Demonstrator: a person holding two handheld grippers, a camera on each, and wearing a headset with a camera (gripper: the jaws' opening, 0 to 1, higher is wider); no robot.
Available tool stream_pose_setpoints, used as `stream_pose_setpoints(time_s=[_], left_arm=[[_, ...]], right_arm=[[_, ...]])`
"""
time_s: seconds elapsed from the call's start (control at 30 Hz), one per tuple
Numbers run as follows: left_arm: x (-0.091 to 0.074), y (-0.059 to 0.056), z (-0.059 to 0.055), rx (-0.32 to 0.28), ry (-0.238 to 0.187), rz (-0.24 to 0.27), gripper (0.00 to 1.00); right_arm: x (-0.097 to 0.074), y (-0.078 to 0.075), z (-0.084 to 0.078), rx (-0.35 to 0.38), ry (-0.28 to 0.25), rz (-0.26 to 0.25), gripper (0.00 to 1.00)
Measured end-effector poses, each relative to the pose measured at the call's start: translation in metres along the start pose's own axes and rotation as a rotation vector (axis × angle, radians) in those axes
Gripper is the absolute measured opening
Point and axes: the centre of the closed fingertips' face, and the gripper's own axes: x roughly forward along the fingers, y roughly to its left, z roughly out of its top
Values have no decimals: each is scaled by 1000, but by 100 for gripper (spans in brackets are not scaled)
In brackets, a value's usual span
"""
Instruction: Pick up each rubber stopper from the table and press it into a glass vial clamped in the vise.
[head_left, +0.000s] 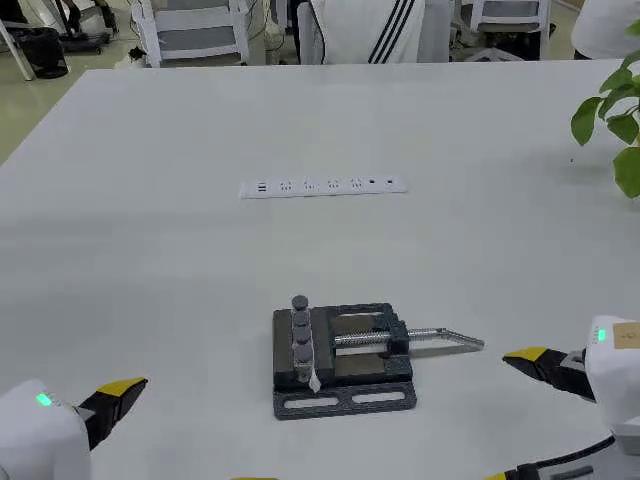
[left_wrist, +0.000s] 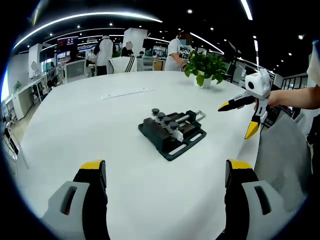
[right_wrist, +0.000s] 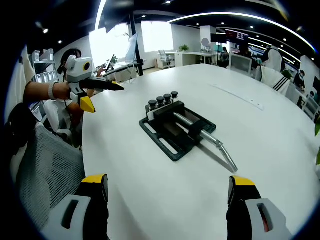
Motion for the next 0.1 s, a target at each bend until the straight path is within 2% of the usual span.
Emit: stream_pose_setpoints(time_s=[0.1], left_arm=[[-1, 0, -1, -2, 4, 0, 99]], right_arm=[[0, 1, -2, -1, 4, 0, 99]])
